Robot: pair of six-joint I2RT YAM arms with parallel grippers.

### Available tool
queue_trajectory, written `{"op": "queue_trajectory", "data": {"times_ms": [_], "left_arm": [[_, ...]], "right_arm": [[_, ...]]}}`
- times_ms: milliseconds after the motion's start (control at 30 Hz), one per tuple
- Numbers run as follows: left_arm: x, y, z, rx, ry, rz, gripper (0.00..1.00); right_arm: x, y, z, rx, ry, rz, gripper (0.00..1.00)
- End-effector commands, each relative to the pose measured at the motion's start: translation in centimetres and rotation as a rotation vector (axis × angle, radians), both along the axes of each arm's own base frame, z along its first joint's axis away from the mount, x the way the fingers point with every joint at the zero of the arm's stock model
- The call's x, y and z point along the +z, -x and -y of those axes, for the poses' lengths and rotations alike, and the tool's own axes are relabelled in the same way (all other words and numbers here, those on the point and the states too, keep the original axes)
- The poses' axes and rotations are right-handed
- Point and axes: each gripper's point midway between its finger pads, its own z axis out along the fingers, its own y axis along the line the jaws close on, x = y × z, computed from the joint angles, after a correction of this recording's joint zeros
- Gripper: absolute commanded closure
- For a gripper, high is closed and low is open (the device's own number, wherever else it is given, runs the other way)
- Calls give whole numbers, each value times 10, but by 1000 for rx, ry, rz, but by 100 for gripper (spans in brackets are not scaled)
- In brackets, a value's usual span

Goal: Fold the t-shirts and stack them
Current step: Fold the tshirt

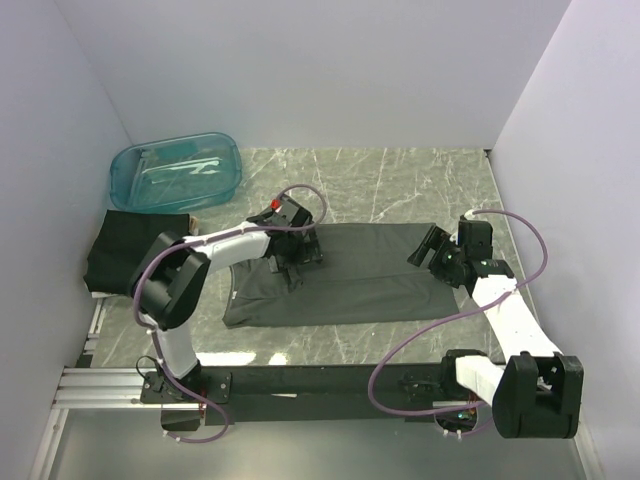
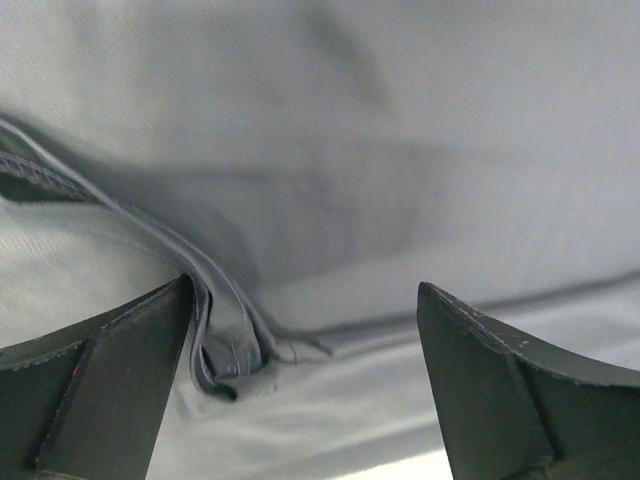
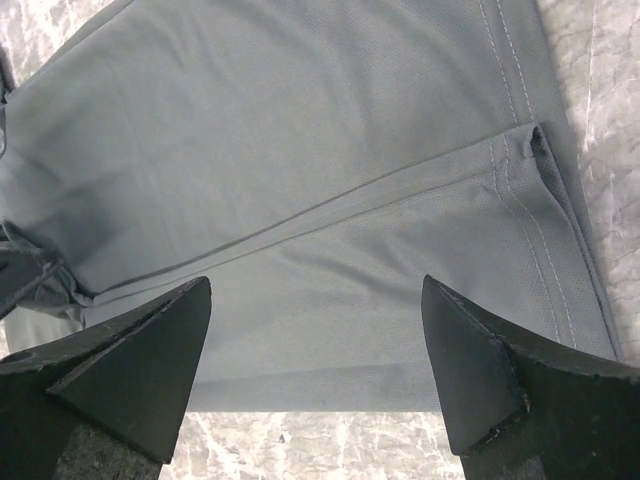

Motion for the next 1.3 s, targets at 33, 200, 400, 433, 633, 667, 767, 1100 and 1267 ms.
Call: {"op": "queue_trajectory", "data": {"times_ms": [33, 200, 400, 433, 633, 667, 767, 1100, 1267], "left_arm": [[4, -17, 0, 51, -51, 32, 1], [41, -27, -10, 73, -66, 132, 1], [79, -41, -45, 144, -192, 225, 1], [90, -53, -53, 182, -194, 246, 1], [115, -125, -75, 249, -167, 322, 1], [101, -135, -74, 228, -186, 299, 1], [109, -174, -74, 228, -177, 332, 1], [48, -243, -61, 128, -148, 260, 14], [31, -246, -53, 104, -122, 248, 24]], "right_arm": [[10, -10, 5, -7, 29, 36, 8], [21, -12, 8, -17, 46, 67, 8], [37, -17, 23, -83, 102, 108, 8], [38, -19, 24, -90, 105, 114, 8], [50, -28, 33, -141, 135, 145, 8], [51, -29, 34, -145, 136, 152, 8], [50, -30, 34, -144, 140, 148, 8], [43, -28, 37, -144, 155, 130, 8], [36, -28, 36, -140, 156, 107, 8]]}}
